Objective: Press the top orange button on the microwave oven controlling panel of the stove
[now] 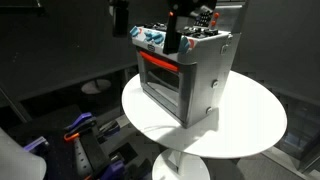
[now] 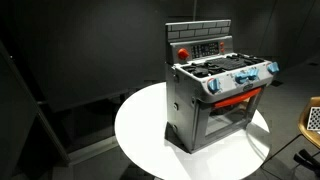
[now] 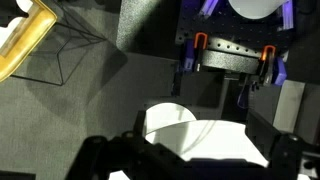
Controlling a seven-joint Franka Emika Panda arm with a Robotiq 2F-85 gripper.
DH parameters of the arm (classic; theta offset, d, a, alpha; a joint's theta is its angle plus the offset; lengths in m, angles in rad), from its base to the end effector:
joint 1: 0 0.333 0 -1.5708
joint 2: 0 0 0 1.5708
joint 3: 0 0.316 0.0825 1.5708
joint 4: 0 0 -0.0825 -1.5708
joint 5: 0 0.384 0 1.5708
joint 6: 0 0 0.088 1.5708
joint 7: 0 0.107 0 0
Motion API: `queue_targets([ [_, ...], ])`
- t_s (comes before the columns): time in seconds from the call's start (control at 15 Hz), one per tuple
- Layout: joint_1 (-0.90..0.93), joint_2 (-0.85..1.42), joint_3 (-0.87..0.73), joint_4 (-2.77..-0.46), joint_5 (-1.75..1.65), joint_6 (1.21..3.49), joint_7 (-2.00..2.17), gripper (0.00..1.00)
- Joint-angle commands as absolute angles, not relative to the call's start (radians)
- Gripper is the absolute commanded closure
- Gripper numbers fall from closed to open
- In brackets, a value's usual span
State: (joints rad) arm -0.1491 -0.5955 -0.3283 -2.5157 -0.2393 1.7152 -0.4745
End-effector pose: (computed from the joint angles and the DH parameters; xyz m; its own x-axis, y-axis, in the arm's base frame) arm 0.2995 -0.1838 0.4520 0.9668 0.1363 -0.2163 0.1251 -0.9900 -0.0648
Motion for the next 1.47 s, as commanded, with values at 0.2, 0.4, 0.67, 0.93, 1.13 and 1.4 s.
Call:
queue_targets([
  [0.2,-0.146,-0.581,-0.315,-2.504,-0.220,1.756,-0.448,0.00],
  [0.4,-0.135,-0.560,-0.301,-2.485,-0.189,1.803,-0.424,0.00],
  [0.67,-0.112,-0.513,-0.266,-2.449,-0.136,1.881,-0.383,0.00],
  [0.93,-0.087,-0.451,-0.212,-2.402,-0.106,1.991,-0.313,0.00],
  [1.13,-0.074,-0.379,-0.176,-2.350,-0.098,2.065,-0.260,0.00],
  [1.4,-0.065,-0.255,-0.140,-2.259,-0.093,2.147,-0.193,0.00],
])
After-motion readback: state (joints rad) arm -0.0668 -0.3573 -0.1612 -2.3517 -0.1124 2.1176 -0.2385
